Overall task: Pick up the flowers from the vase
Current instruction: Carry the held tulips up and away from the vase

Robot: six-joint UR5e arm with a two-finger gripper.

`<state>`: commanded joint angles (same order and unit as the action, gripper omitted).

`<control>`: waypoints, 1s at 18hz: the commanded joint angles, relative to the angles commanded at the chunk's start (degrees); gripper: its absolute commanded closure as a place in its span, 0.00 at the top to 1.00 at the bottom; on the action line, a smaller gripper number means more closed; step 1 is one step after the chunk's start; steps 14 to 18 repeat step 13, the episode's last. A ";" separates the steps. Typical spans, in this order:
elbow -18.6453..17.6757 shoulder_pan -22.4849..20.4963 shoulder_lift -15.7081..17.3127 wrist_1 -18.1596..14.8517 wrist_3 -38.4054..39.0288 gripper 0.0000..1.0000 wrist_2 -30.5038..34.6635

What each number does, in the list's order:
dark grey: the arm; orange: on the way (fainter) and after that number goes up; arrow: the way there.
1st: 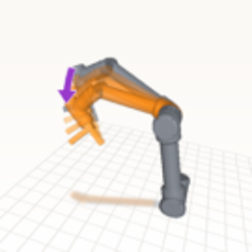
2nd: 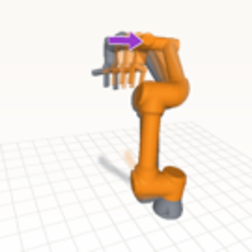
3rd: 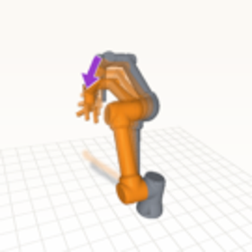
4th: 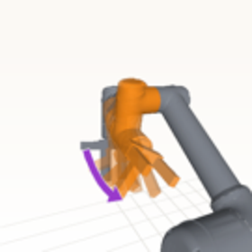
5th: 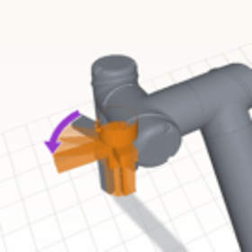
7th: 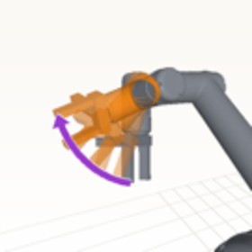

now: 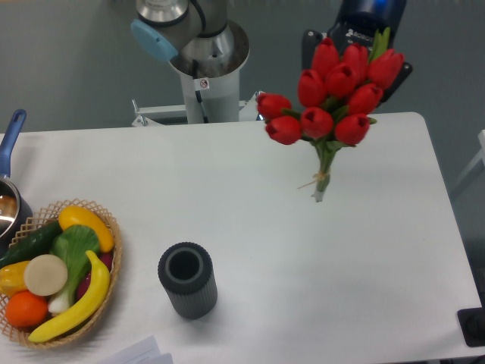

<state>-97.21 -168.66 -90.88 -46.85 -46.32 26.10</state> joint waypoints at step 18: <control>-1.14 -0.44 0.00 0.00 -0.09 0.48 0.18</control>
